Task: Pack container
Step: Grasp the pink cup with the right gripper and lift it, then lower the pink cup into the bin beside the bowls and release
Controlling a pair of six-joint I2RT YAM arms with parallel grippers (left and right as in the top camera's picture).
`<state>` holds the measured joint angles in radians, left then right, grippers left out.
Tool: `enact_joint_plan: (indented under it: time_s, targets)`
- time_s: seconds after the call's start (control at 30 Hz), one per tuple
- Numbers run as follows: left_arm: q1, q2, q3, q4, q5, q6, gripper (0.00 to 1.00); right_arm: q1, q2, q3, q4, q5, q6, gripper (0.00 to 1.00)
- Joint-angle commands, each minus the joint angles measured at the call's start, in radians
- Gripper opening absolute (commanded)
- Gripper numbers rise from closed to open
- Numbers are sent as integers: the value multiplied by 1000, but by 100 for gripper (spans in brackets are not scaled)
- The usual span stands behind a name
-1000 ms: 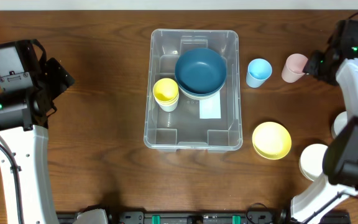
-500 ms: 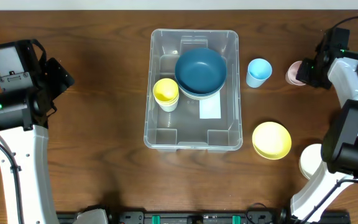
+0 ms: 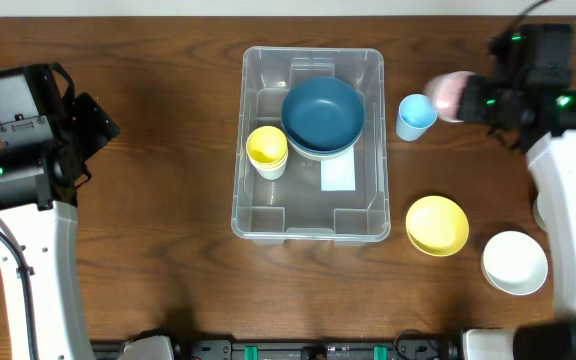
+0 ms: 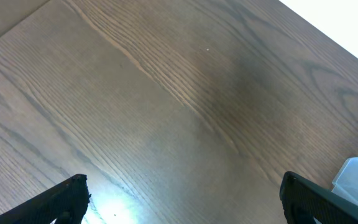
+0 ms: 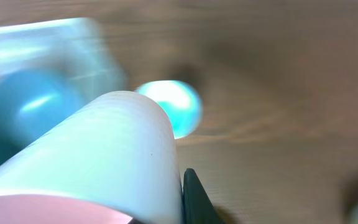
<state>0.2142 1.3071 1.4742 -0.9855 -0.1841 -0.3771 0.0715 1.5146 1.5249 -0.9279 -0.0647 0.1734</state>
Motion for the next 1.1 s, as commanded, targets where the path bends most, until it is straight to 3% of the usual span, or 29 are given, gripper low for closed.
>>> enact_joint_plan:
  time_s: [0.0, 0.2, 0.37, 0.73, 1.07]
  targets:
    - [5, 6, 11, -1, -11, -1, 98, 152, -32, 4, -12, -29, -18, 1]
    - [5, 6, 11, -1, -11, -1, 98, 418, 14, 3, -13, 57, 40, 1]
    - [5, 6, 11, -2, -11, -1, 98, 533, 113, 3, -8, 149, 58, 1]
    - [5, 6, 11, -1, -11, -1, 98, 548, 327, 3, -45, 170, 78, 1]
    - [5, 6, 11, -1, -11, -1, 98, 539, 383, 3, -55, 175, 81, 2]
